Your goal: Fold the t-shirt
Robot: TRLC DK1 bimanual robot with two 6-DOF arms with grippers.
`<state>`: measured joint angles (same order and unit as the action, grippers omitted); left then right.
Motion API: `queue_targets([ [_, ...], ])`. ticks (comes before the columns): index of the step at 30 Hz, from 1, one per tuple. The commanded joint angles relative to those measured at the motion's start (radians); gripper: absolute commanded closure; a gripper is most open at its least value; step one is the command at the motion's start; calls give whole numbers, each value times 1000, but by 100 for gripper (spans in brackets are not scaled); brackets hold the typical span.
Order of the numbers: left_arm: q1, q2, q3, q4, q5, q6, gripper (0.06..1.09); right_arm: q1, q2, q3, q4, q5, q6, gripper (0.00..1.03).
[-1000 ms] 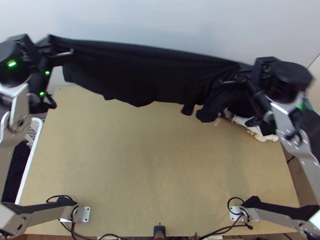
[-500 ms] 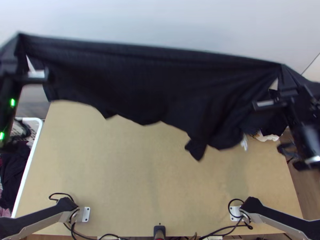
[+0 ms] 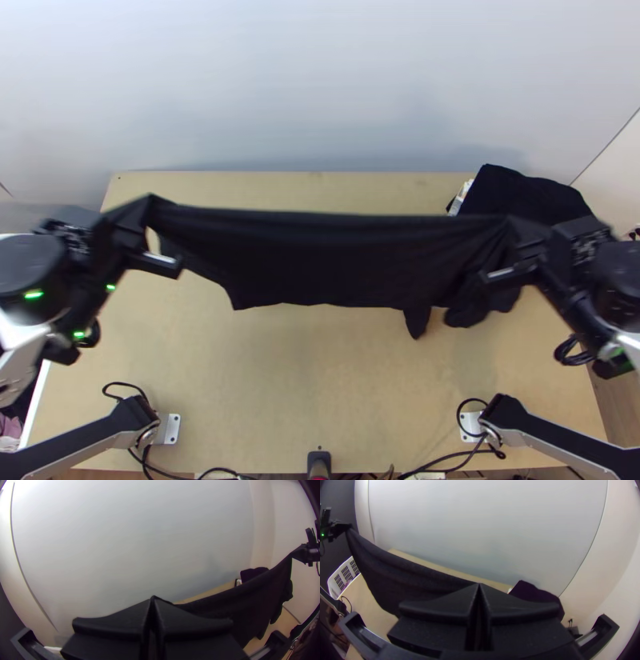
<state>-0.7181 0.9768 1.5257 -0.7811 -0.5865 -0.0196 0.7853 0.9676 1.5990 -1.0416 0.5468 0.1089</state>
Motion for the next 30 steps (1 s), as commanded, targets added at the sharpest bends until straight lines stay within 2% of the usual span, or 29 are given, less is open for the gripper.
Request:
queue_targets([
  [1, 154, 0, -233, 13, 145, -109, 105, -124, -3, -212, 22, -205, 101, 100],
  [4, 299, 40, -315, 66, 248, -151, 105, -325, 42, -298, 150, -403, 95, 100],
  [6, 371, 74, -346, 105, 297, -167, 105, -403, 89, -326, 210, -464, 97, 100],
  [8, 439, 117, -363, 134, 346, -191, 105, -429, 145, -347, 270, -475, 98, 100],
  [17, 551, 346, -358, 273, 432, -264, 105, -546, 456, -303, 497, -597, 164, 100],
  [23, 583, 527, -277, 332, 459, -296, 105, -623, 731, -77, 502, -697, 247, 100],
  [30, 637, 724, -171, 358, 485, -338, 105, -633, 908, 55, 491, -706, 272, 100],
])
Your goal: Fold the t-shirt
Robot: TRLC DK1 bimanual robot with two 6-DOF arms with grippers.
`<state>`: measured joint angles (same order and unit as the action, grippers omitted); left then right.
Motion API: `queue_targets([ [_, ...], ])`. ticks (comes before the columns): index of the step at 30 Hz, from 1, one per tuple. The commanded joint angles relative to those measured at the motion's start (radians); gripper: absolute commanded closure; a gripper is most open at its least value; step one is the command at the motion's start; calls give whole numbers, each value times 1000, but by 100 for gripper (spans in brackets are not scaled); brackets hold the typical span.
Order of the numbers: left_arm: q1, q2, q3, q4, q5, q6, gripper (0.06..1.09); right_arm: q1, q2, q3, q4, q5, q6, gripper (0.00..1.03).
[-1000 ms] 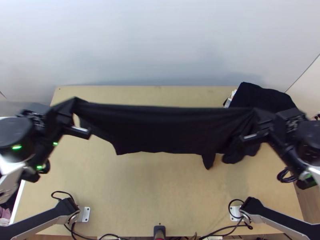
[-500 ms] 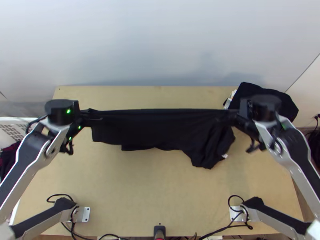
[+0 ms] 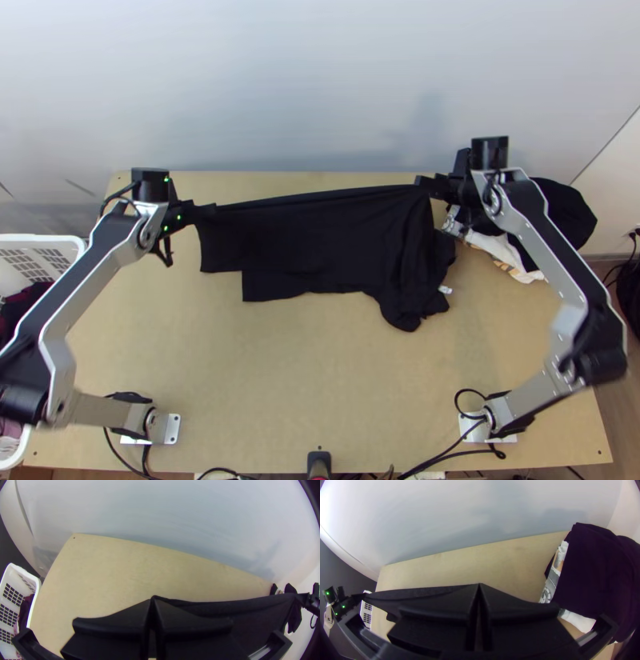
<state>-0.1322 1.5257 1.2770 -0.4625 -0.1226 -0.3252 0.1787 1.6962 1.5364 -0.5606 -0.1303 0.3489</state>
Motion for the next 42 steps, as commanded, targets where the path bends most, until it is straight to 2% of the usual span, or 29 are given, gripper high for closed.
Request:
queue_targets([
  [1, 54, 192, 81, 59, 21, -29, 105, -21, 187, 114, 11, -29, 33, 100],
  [6, 72, 271, 113, 124, 21, -26, 105, -2, 217, 97, 19, -23, 44, 100],
  [7, 75, 283, 128, 124, 21, -28, 102, -2, 217, 93, 28, -20, 44, 100],
  [8, 77, 287, 139, 124, 21, -28, 90, -2, 217, 90, 39, -19, 45, 100],
  [10, 75, 298, 160, 124, 21, -28, 60, 4, 215, 93, 44, -3, 45, 100],
  [11, 74, 304, 176, 113, 21, -28, 50, 8, 214, 94, 44, 8, 48, 94],
  [12, 69, 309, 191, 94, 21, -26, 39, 13, 209, 91, 45, 14, 61, 82],
  [13, 66, 310, 205, 76, 21, -26, 33, 16, 204, 88, 45, 20, 81, 68],
  [14, 63, 312, 216, 61, 29, -26, 31, 21, 203, 88, 45, 20, 99, 49],
  [15, 63, 310, 222, 48, 44, -26, 28, 24, 201, 85, 45, 18, 117, 23],
  [16, 62, 306, 226, 36, 47, -26, 26, 27, 197, 79, 45, 18, 136, 8],
  [17, 60, 298, 228, 25, 49, -26, 26, 30, 194, 74, 45, 18, 139, 3],
  [20, 55, 272, 231, -18, 72, -32, 26, 48, 171, 56, 42, 14, 144, 3],
  [24, 22, 245, 229, -116, 75, -37, 14, 62, 125, 47, 30, -6, 167, 3],
  [30, -27, 240, 211, -192, 123, -35, 14, 71, -4, 37, 11, -6, 186, 3],
  [36, -53, 278, 206, -217, 121, -32, 15, 48, -148, 1, -64, -5, 216, 4],
  [38, -58, 292, 206, -226, 121, -26, 15, 39, -185, -7, -113, -6, 202, 4],
  [42, -69, 310, 193, -226, 107, -17, 15, 48, -288, -96, -117, -3, 151, 3],
])
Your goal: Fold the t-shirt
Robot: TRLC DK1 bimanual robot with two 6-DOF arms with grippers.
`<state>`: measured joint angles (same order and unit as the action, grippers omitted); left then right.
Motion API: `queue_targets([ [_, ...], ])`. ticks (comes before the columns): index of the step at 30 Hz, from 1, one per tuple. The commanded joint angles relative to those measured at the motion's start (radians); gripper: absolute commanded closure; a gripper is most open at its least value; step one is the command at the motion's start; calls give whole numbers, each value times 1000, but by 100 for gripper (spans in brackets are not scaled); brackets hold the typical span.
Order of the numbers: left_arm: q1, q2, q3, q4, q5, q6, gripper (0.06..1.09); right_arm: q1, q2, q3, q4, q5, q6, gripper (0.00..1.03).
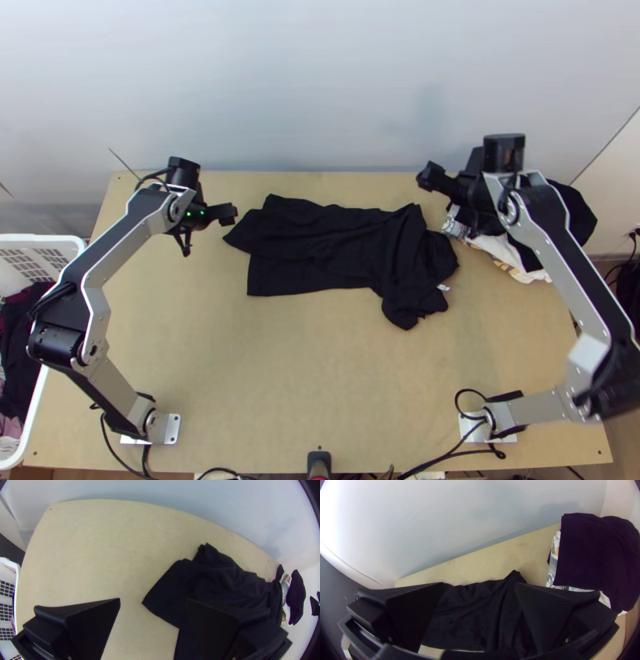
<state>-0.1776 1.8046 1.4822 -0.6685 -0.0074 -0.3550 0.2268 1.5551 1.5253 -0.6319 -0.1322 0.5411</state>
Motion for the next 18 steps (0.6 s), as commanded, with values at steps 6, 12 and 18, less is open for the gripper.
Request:
queue_targets([
  [6, -30, 64, -11, -6, -17, 45, 14, 60, -248, -198, -48, 74, -118, 4],
  [12, -42, 98, -5, -5, -59, 73, 14, 78, -299, -277, -51, 100, -153, 4],
  [18, -43, 128, 7, 4, -72, 94, 14, 97, -329, -326, -63, 121, -175, 4],
])
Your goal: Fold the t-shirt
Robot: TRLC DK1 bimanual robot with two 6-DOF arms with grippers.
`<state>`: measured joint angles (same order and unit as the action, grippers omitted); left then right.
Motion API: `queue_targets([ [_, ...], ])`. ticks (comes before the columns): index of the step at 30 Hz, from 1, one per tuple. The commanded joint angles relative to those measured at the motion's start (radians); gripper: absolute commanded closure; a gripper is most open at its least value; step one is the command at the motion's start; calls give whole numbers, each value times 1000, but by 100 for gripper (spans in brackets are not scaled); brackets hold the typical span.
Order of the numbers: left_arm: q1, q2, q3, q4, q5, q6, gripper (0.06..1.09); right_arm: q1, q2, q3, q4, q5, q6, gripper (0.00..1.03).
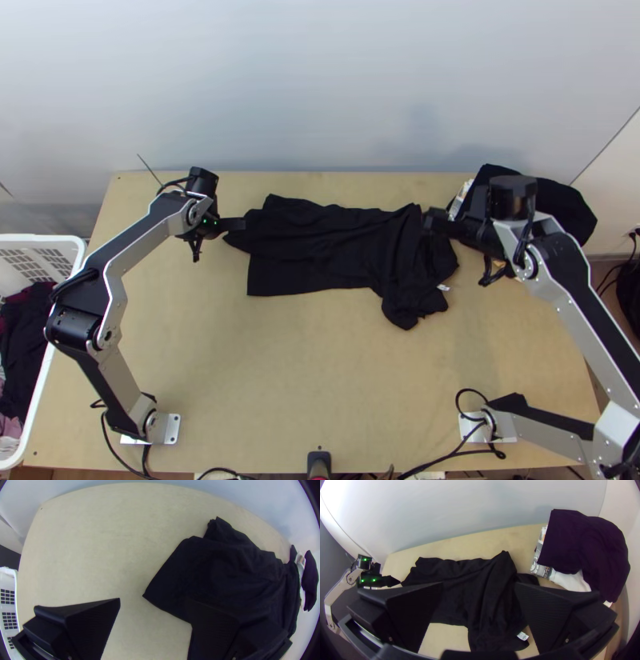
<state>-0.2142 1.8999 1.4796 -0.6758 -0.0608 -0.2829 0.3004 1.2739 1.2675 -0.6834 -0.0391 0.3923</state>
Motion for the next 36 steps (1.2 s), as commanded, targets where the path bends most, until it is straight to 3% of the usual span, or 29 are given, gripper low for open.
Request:
queue_targets([
  [1, -8, 37, 13, 19, -25, 25, 15, 26, -53, -77, -11, 30, -26, 4],
  [17, -16, 137, 85, 18, -25, 37, 20, 29, -91, -126, -38, 38, -29, 4],
  [19, -16, 145, 87, 16, -24, 36, 26, 28, -91, -126, -38, 41, -30, 4],
  [24, -16, 156, 82, -10, -20, 33, 26, 20, -90, -123, -38, 54, -29, 4],
  [28, -16, 156, 73, -8, -19, 28, 35, 17, -90, -129, -38, 56, -29, 4],
  [33, -17, 156, 71, -7, -17, 14, 61, 22, -91, -131, -44, 56, -30, 4],
  [35, -22, 154, 64, 1, -19, 22, 79, 32, -91, -135, -67, 54, -32, 4],
  [36, -28, 151, 62, 9, -19, 47, 93, 43, -93, -140, -81, 54, -32, 4],
])
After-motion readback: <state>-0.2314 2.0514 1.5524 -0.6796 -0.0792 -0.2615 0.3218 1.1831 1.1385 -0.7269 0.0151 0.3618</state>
